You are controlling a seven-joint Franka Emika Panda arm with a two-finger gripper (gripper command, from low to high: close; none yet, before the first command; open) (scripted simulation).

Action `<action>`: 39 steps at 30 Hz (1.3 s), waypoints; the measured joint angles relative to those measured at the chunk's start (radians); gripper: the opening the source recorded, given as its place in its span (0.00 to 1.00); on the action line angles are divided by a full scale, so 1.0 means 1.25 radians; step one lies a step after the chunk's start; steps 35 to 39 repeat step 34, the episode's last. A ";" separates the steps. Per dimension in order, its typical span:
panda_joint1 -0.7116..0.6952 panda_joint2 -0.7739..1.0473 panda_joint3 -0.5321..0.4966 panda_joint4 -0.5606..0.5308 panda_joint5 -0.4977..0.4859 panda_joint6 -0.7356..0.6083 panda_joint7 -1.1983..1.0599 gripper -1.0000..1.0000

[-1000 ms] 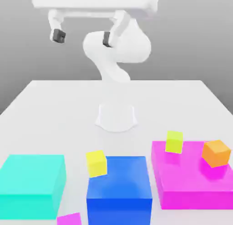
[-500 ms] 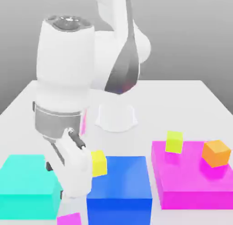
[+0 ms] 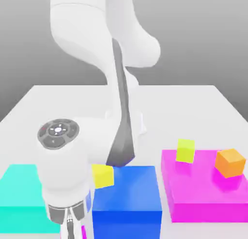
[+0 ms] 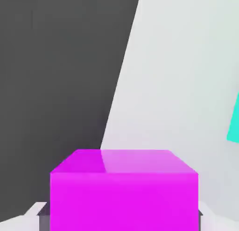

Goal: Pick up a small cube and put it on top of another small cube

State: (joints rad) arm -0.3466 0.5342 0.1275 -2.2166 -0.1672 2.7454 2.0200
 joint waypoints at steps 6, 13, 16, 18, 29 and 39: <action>-0.018 -0.138 0.027 -0.036 0.026 -0.108 -0.035 0.00; -0.016 -0.303 0.041 -0.130 -0.008 -0.204 -0.148 0.00; -0.013 -0.382 0.050 -0.174 0.011 -0.239 -0.221 0.00; -0.007 -0.437 0.052 -0.204 0.035 -0.260 -0.277 0.00; 0.055 -0.605 0.018 -0.355 0.175 -0.243 -0.538 0.00; 0.054 -0.565 0.021 -0.372 0.171 -0.187 -0.536 1.00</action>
